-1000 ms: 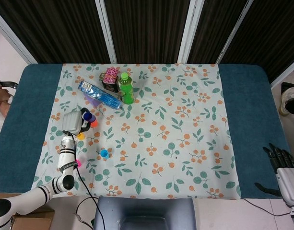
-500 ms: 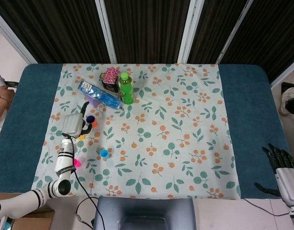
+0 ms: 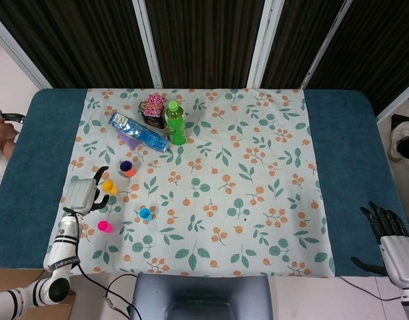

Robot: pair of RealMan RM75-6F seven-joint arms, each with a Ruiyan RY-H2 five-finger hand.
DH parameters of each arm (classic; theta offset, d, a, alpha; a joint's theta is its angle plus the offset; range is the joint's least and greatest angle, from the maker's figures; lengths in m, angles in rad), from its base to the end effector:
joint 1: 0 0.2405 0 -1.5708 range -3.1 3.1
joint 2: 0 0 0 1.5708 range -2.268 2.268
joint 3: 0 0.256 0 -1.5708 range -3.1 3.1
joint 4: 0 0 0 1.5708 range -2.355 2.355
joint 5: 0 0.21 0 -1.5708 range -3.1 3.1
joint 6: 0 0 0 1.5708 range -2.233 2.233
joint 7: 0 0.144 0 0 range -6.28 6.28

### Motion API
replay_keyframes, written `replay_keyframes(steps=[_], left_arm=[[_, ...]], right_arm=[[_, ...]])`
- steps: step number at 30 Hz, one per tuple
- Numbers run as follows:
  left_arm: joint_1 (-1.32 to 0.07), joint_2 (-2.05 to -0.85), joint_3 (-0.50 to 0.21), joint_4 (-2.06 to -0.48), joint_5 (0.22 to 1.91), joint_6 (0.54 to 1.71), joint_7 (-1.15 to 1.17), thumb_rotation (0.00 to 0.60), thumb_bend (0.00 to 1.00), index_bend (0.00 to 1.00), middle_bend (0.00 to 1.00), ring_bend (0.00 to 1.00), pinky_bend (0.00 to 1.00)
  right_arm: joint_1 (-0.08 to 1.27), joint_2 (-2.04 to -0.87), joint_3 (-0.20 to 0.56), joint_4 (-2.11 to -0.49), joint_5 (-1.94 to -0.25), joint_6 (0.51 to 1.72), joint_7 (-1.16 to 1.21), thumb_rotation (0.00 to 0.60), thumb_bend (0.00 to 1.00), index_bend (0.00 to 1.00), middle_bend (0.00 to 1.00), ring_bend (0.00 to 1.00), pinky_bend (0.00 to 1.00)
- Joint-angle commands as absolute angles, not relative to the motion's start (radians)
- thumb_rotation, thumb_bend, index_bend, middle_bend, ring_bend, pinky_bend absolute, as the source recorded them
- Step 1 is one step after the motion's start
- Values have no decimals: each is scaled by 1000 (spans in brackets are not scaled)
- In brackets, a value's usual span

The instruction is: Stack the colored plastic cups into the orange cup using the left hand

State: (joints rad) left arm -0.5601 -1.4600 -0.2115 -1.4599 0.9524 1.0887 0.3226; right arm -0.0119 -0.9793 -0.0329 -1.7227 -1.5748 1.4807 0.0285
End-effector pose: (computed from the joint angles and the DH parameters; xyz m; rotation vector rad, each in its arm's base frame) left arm -0.2419 0.3378 0.0427 -1.4686 -1.0800 -0.8034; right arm -0.3110 -0.1324 0.1774 1.4324 -1.0033 0.8127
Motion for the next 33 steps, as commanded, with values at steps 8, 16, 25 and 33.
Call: replay_keyframes(steps=[8, 16, 25, 33], left_arm=[[-577, -1549, -205, -1304, 929, 1033, 294, 600, 362, 211, 993, 1000, 1000], [-585, -1582, -213, -1248, 927, 1012, 274, 600, 360, 278, 1000, 1000, 1000], [-596, -1609, -238, -1184, 920, 979, 228, 600, 357, 401, 1000, 1000, 1000], [-605, -1622, -255, -1168, 917, 969, 214, 600, 354, 531, 1000, 1000, 1000]], right_arm=[[-9, -979, -29, -1721, -1567, 1476, 30, 600, 154, 0, 0, 0, 0], [-10, -979, -28, -1721, -1565, 1478, 32, 600, 155, 0, 0, 0, 0], [-9, -982, -26, -1722, -1561, 1475, 25, 600, 155, 0, 0, 0, 0], [-8, -983, -25, -1722, -1559, 1474, 22, 600, 154, 0, 0, 0, 0]])
